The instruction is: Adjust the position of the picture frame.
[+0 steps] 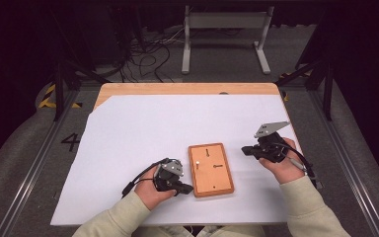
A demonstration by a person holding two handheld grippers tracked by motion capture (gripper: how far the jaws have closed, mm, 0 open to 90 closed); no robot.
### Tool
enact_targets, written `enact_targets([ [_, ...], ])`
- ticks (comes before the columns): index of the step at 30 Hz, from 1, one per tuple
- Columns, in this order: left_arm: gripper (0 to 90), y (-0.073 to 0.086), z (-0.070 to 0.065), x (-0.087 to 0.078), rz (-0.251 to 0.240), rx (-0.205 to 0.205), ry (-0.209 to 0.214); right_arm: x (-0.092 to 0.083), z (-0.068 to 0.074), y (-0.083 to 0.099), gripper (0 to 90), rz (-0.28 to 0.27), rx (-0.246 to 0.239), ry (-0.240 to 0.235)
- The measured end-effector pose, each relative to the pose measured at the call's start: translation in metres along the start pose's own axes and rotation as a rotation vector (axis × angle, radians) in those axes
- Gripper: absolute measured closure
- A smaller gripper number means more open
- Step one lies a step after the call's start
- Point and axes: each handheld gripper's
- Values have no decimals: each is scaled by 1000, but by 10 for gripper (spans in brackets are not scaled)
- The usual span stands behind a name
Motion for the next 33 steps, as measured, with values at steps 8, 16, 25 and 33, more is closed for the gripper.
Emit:
enact_targets([
  [8, 900, -16, -6, 15, 15, 33, 27, 3, 2, 4, 900, 23, 3, -13],
  [16, 861, -15, -8, 2, -5, 40, -6, 18, -2, 0, 900, 31, 37, 6],
  [25, 774, 2, 7, -27, -81, -31, -89, 61, -16, -23, 900, 73, 78, 22],
  [33, 596, 13, 18, -44, -125, -89, -174, 88, -20, -38, 900, 146, 66, 32],
])
Point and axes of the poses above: each handheld gripper's, and its own axes: x roughly forward along the jaws, y roughly out of its underside, z roughly to its left, and after that the axes turned 3 degrees about z, right-handed
